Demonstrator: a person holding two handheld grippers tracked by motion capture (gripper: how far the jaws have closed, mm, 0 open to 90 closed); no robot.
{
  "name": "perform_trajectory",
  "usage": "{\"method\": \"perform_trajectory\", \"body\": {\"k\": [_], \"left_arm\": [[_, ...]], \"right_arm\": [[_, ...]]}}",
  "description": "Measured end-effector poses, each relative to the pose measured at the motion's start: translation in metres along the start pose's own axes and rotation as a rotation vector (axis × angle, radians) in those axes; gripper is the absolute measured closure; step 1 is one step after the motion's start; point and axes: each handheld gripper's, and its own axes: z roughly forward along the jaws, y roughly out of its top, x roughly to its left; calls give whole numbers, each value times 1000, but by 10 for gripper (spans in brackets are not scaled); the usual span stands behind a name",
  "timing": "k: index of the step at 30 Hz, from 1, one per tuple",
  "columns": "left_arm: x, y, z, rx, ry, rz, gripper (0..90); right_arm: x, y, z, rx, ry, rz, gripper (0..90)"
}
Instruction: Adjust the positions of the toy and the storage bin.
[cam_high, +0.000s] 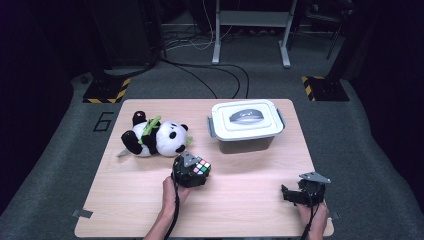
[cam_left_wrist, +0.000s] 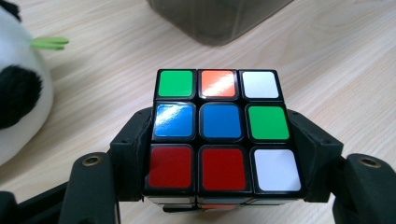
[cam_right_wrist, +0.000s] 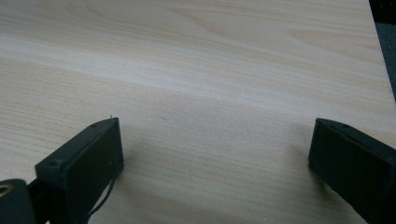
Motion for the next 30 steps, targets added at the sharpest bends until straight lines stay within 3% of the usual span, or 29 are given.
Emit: {"method": "perform_trajectory", "body": {"k": [13,30], "left_arm": [[14,-23,-22,7,21,-18,340],[35,-50,-52,12,92,-46,340]], "right_arm": [[0,0,0,0,-1,0,24],[0,0,0,0,0,0,24]]}}
